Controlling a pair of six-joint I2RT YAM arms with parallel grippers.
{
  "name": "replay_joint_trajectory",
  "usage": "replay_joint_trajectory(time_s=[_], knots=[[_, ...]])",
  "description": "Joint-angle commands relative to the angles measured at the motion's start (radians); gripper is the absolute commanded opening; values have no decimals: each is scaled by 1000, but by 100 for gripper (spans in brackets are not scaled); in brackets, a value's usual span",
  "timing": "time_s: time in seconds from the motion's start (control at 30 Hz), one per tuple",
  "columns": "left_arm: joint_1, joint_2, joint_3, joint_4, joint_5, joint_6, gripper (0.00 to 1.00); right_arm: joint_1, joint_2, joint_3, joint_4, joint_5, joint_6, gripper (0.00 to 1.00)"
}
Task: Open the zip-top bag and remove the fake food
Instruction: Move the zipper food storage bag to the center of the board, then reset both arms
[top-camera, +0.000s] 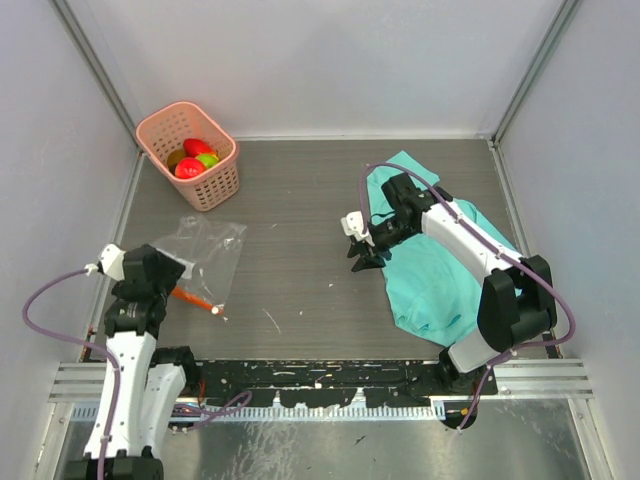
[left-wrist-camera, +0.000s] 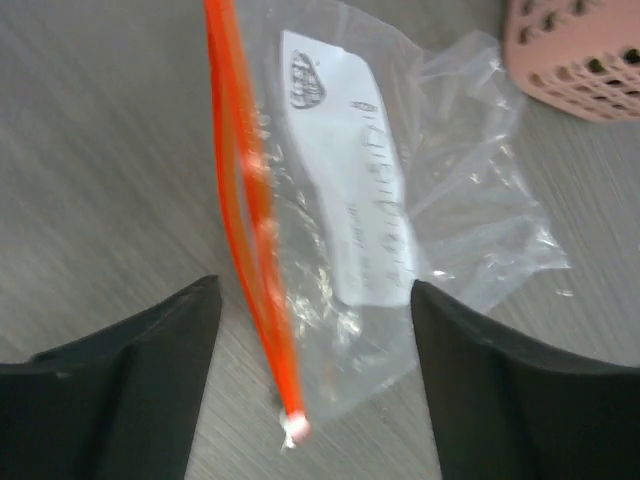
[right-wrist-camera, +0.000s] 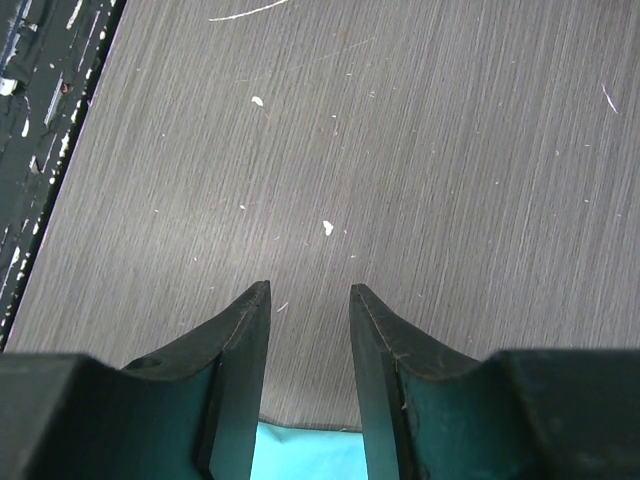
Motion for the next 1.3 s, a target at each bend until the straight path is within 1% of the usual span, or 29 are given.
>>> replay_joint_trajectory(time_s=[0.0,0.03,0.13,0.23,0.3,0.43,0.53,0.6,0.7,0.8,0.83,0.9,0.93,1.0,1.1,1.27], knots=[[44,107,112,-157,-42,-88,95,-13,-41,24,4,-33,1,43],[44,120,131,-190,-50,-91,99,-16,-42,24,13,-29,12,43],[43,103,157,-207,-28,-74,98,-22,-48,22,41,-8,55,45],[44,49,169,-186,14,-47,98,-35,-61,22,87,22,123,50],[43,29,190,-176,67,-16,98,-50,-76,24,135,47,192,56],[44,45,255,-96,263,59,98,-99,-117,36,248,131,372,65],[44,82,314,-33,450,106,98,-163,-170,41,363,220,526,76],[44,106,364,-2,556,139,98,-216,-198,72,393,272,615,85],[43,146,432,97,700,204,98,-325,-207,176,342,265,678,99],[43,214,558,155,819,257,98,-395,-219,282,334,288,785,100],[44,245,611,159,869,277,98,-405,-220,321,341,326,841,100],[44,305,716,163,1002,310,98,-409,-223,397,352,465,956,100],[43,341,767,166,1043,316,98,-411,-229,426,362,519,1009,100],[43,377,856,161,1100,323,98,-421,-239,472,367,563,1085,100],[44,415,957,150,1138,327,98,-428,-246,550,324,565,1136,100],[44,439,1071,101,1166,328,98,-432,-228,710,211,444,1135,100]])
